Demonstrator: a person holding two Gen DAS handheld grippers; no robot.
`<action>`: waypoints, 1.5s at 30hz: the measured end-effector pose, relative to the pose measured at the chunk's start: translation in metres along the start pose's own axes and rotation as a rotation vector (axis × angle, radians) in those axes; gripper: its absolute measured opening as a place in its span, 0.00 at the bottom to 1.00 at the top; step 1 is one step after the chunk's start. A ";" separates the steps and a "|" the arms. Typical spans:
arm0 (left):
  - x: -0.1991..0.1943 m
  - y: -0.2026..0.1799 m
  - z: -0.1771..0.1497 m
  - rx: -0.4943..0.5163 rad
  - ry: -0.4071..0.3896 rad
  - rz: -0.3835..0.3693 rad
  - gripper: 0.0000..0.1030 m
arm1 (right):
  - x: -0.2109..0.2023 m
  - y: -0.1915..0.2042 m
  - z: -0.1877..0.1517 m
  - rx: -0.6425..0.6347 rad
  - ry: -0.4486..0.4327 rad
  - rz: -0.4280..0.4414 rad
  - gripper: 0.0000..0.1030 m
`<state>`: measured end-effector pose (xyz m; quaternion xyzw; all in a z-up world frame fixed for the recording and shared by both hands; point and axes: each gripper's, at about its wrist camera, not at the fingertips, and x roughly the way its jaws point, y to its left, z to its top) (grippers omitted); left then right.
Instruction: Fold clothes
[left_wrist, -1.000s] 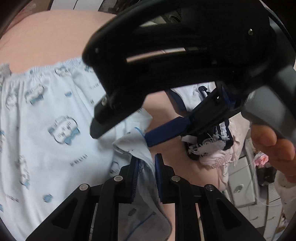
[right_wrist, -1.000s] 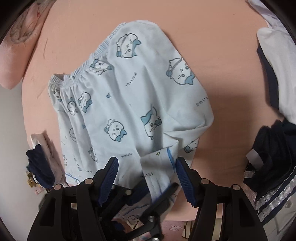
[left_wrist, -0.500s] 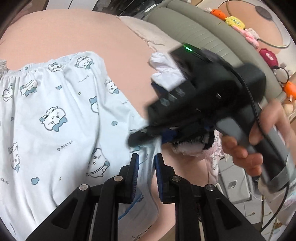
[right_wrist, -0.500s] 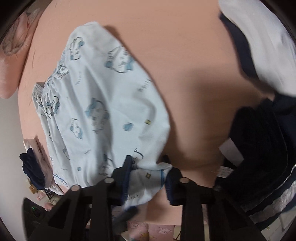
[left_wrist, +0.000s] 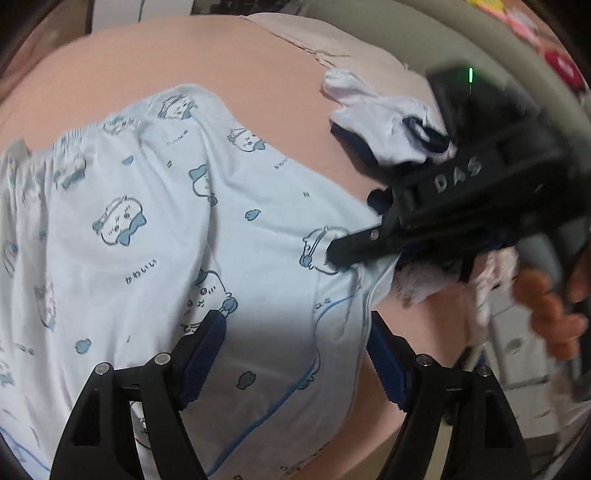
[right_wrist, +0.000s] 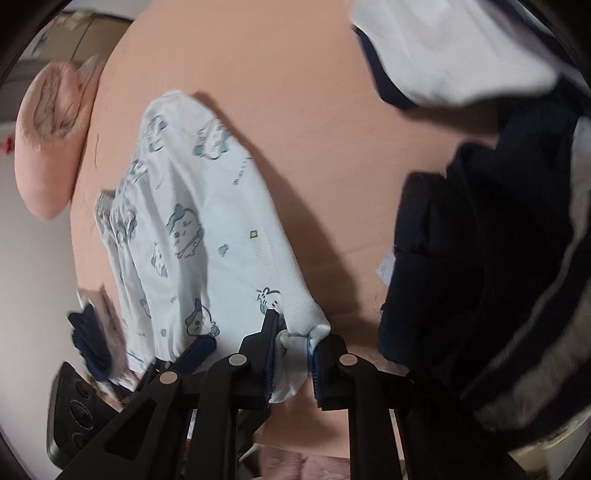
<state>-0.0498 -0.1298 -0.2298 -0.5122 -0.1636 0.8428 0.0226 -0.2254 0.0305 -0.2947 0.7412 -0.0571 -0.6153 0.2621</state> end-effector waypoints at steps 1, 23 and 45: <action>0.002 -0.005 0.000 0.025 -0.001 0.022 0.73 | -0.004 0.005 -0.003 -0.024 -0.017 -0.020 0.14; 0.007 -0.012 0.020 -0.022 -0.136 0.049 0.73 | -0.024 0.064 -0.038 -0.086 -0.119 0.099 0.13; -0.030 0.003 0.020 -0.056 -0.275 0.022 0.09 | -0.035 0.067 -0.040 -0.033 -0.054 0.164 0.67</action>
